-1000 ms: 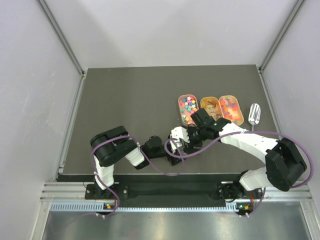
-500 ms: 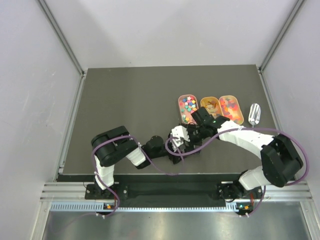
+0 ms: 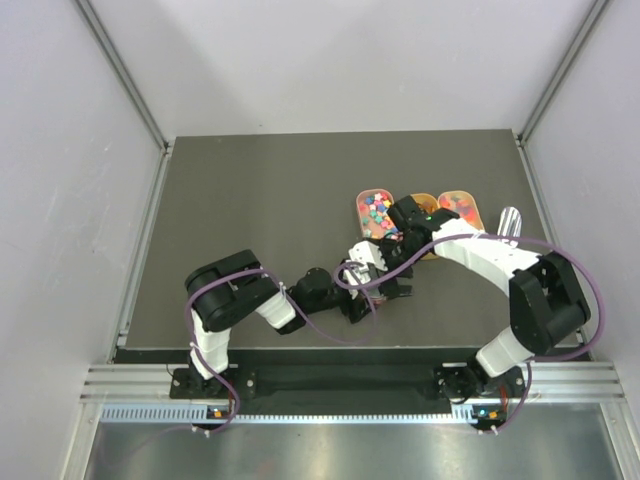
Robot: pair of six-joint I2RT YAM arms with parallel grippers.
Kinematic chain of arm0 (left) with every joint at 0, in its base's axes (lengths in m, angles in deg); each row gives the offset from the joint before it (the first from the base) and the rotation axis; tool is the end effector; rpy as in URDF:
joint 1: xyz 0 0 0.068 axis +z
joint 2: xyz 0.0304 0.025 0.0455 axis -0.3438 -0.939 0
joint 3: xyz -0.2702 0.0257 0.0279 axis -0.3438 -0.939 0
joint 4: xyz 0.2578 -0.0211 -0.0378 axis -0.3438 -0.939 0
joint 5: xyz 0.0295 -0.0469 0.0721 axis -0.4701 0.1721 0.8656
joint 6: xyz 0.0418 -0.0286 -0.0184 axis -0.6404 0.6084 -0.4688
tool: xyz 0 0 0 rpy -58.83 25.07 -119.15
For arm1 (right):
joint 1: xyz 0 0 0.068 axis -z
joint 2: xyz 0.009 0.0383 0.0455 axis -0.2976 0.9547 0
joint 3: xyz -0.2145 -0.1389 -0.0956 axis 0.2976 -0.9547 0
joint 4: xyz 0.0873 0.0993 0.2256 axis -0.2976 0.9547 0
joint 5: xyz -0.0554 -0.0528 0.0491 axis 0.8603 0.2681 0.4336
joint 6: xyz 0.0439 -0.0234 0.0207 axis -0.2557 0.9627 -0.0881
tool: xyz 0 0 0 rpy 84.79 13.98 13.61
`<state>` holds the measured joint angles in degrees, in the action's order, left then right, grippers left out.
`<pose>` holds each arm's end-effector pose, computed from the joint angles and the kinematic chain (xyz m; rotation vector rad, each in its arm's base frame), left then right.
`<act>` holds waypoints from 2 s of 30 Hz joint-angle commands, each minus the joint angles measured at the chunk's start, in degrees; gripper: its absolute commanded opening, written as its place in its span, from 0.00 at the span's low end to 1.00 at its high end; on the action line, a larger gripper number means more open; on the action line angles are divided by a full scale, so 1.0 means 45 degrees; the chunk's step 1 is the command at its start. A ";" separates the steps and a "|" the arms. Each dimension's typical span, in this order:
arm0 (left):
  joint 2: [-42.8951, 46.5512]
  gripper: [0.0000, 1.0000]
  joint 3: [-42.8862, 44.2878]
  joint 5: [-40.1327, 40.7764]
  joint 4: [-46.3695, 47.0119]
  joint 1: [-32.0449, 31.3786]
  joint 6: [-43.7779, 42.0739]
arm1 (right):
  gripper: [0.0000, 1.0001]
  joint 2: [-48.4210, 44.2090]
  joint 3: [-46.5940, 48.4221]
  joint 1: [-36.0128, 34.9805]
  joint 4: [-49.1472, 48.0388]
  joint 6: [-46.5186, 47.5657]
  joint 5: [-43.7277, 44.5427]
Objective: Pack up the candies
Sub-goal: Screw the bottle lid onto the packing bottle.
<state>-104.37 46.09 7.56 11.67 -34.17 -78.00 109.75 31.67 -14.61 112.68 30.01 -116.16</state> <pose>0.1776 -0.2605 0.0979 1.0961 1.5894 -0.7954 0.2313 0.1662 0.2129 -2.1239 1.5990 0.6019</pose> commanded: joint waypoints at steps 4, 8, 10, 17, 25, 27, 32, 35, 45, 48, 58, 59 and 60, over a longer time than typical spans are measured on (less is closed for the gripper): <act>-0.0479 0.75 -0.0207 0.1247 -0.2525 0.0305 -0.0819 | 1.00 -0.0278 -0.0092 0.0141 0.2176 0.0770 0.0419; -0.0381 0.75 -0.0285 0.1286 -0.2466 0.0305 -0.0819 | 1.00 -0.0804 -0.0482 0.0004 0.2586 0.0281 0.0341; -0.0362 0.75 -0.0285 0.1325 -0.2447 0.0305 -0.0819 | 1.00 -0.1059 -0.0697 -0.0035 0.2451 -0.0031 0.0418; -0.0362 0.75 -0.0304 0.1228 -0.2427 0.0305 -0.0838 | 1.00 -0.1645 -0.1634 -0.0016 0.2352 -0.0325 0.0712; -0.0342 0.75 -0.0285 0.1266 -0.2525 0.0305 -0.0917 | 1.00 -0.3050 -0.1597 0.0023 0.3365 -0.0599 0.1512; -0.0401 0.75 -0.0265 0.1286 -0.2505 0.0305 -0.0956 | 1.00 -0.3754 -0.1441 0.0062 0.3543 -0.0638 0.1862; -0.0538 0.75 -0.0226 0.1306 -0.2486 0.0305 -0.0878 | 1.00 -0.3389 -0.1071 0.0550 0.3174 -0.0209 0.2216; -0.0498 0.75 -0.0284 0.1130 -0.2486 0.0305 -0.0916 | 1.00 -0.2122 -0.0409 0.1019 0.2607 -0.0033 0.1826; -0.0518 0.75 -0.0246 0.1149 -0.2525 0.0285 -0.0995 | 1.00 0.1087 0.2113 0.1293 0.2137 0.0963 0.0402; -0.0499 0.75 -0.0285 0.1227 -0.2505 0.0285 -0.0995 | 1.00 0.1497 0.2562 0.1313 0.2409 0.1274 -0.0008; -0.0499 0.75 -0.0285 0.1266 -0.2466 0.0285 -0.0956 | 1.00 0.2533 0.3794 0.1059 0.5046 0.3403 -0.1553; -0.0499 0.75 -0.0285 0.1247 -0.2447 0.0285 -0.0956 | 1.00 0.2533 0.3755 0.0943 0.5086 0.3444 -0.1573; -0.0499 0.75 -0.0285 0.1247 -0.2447 0.0285 -0.0956 | 1.00 0.2533 0.3735 0.0903 0.5280 0.3695 -0.1573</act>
<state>-104.35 46.44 9.55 11.47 -33.58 -78.76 120.86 46.99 -9.58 130.01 40.67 -118.78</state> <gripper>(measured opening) 0.851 0.996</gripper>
